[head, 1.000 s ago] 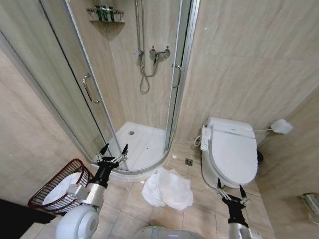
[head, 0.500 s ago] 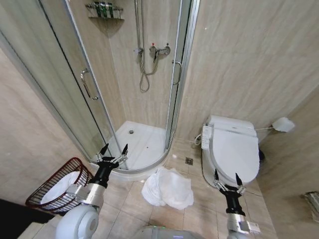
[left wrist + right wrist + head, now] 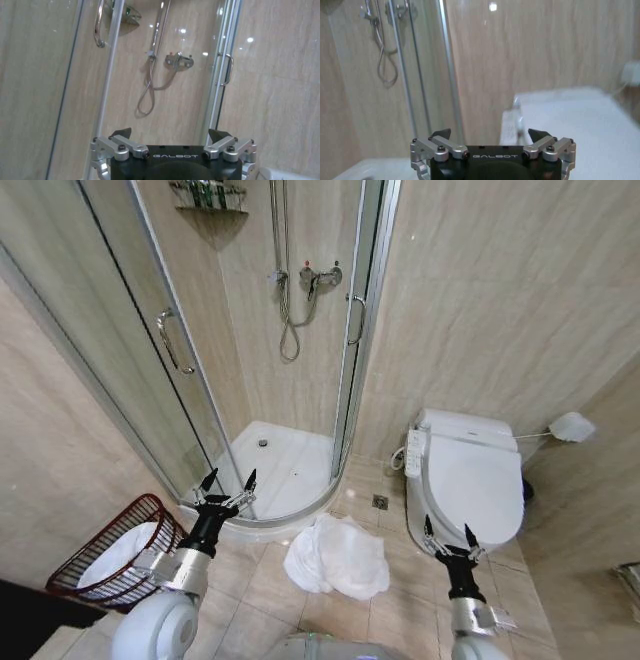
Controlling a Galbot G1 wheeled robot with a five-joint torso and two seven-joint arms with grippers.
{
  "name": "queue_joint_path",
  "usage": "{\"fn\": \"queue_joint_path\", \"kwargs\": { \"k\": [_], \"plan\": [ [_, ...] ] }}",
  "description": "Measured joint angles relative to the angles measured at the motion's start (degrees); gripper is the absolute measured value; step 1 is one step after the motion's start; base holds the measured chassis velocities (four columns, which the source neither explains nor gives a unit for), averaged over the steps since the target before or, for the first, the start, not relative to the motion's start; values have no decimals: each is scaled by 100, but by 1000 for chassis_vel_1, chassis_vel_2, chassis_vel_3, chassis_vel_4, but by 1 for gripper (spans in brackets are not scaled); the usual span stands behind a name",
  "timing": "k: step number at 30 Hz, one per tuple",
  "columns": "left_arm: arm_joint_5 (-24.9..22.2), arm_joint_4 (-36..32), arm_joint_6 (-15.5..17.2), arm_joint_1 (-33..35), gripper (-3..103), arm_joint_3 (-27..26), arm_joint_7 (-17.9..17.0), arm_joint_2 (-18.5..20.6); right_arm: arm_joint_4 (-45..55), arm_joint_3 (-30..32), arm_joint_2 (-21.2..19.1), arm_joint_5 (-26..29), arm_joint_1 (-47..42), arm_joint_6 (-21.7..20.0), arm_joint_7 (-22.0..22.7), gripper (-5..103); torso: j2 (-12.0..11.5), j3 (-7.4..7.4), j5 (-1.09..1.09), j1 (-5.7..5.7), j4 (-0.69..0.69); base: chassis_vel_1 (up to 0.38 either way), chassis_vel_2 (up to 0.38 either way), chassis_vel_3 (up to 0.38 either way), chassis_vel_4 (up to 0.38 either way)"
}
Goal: Discard the used towel into the hamper.
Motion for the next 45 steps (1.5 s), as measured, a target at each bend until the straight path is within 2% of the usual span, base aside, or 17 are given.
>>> {"fn": "queue_joint_path", "kwargs": {
  "k": [3,9,14,16,22,30,34,45],
  "plan": [
    [0,0,0,0,100,0,0,0,-69,-143,-55,13,48,-244,-36,100,-94,-55,0,-39,1,0,0,0,0],
    [0,0,0,0,100,0,0,0,-308,-415,-130,-127,139,-386,1,100,-249,-140,1,-107,1,0,0,0,0],
    [0,0,0,0,100,0,0,0,-493,-634,-282,19,178,-513,150,100,-357,-200,0,-156,1,0,0,0,0],
    [0,0,0,0,100,0,0,0,-743,-765,-317,-85,283,-439,380,100,-423,-237,3,-185,1,0,0,0,0],
    [0,0,0,0,100,0,0,0,-1114,-885,-364,-304,420,-263,413,100,-562,-314,1,-246,1,0,0,0,0],
    [0,0,0,0,100,0,0,0,-1668,-978,-384,-270,669,-136,218,100,-761,-429,1,-330,1,0,0,0,0],
    [0,0,0,0,100,0,0,0,-1944,-916,-385,-112,773,76,-189,100,-897,-506,1,-390,1,0,0,0,0],
    [0,0,0,0,100,0,0,0,-2056,-862,-413,-48,787,102,-235,100,-1144,-647,1,-495,1,0,0,0,0]
  ]
}}
